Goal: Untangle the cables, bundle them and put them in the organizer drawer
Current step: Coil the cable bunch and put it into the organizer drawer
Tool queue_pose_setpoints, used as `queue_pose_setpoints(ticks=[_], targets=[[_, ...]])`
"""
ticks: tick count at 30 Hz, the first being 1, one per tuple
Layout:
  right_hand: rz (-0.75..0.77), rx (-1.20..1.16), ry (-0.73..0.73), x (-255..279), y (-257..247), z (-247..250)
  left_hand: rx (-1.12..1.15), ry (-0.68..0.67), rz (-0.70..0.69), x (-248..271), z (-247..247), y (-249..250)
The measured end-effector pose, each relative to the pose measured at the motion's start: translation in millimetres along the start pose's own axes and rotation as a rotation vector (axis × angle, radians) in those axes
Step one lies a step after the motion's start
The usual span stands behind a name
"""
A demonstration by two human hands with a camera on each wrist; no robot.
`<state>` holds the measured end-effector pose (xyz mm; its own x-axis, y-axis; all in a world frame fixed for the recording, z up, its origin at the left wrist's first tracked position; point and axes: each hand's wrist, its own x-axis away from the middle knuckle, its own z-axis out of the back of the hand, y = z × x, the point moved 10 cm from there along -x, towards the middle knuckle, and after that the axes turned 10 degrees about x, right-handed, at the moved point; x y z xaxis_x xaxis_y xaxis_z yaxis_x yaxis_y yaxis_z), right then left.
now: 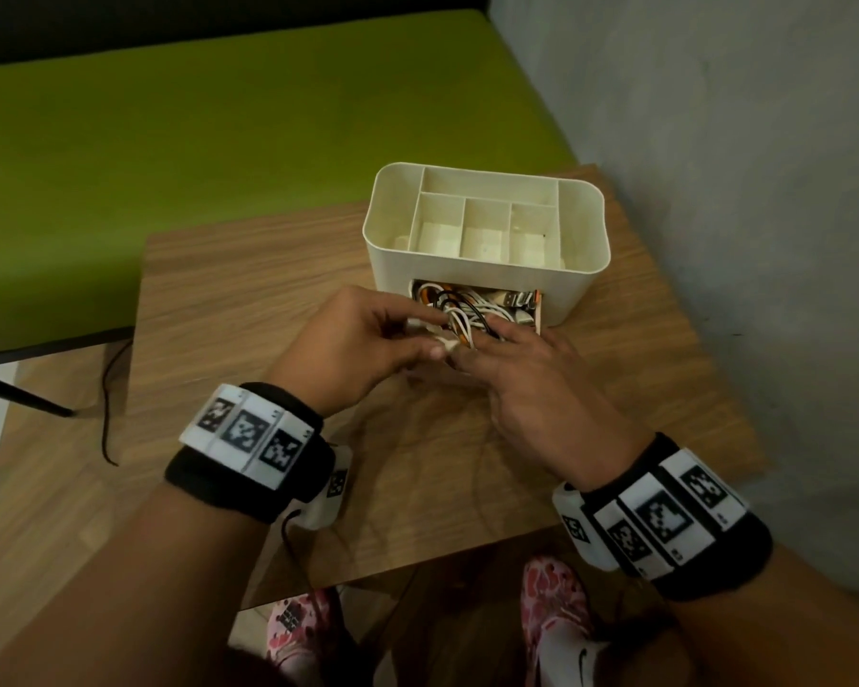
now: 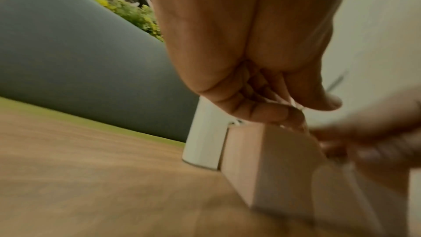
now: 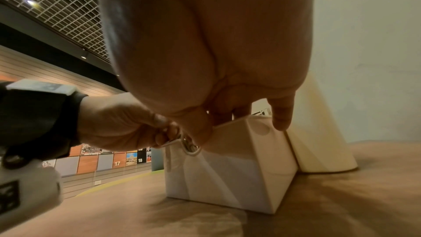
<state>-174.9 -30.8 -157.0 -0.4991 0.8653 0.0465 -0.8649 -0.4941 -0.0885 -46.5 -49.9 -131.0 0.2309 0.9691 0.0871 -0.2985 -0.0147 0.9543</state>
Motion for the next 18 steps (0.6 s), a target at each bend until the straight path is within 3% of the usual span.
queue_pose_setpoints(ticks=[5,10,15,18], targets=[[-0.002,0.007,0.037,0.9,-0.4,2.4,-0.258,0.194,-0.003,-7.1,-0.9,-4.2],[0.014,-0.023,0.055,1.1,-1.5,3.7,-0.206,0.384,0.045,-8.7,8.8,-5.3],[0.043,-0.060,0.086,1.6,-2.1,3.8,-0.261,0.365,0.023,-6.5,6.8,1.5],[0.090,-0.159,0.070,1.7,3.6,-2.3,-0.296,0.310,-0.060,-7.7,10.1,2.4]])
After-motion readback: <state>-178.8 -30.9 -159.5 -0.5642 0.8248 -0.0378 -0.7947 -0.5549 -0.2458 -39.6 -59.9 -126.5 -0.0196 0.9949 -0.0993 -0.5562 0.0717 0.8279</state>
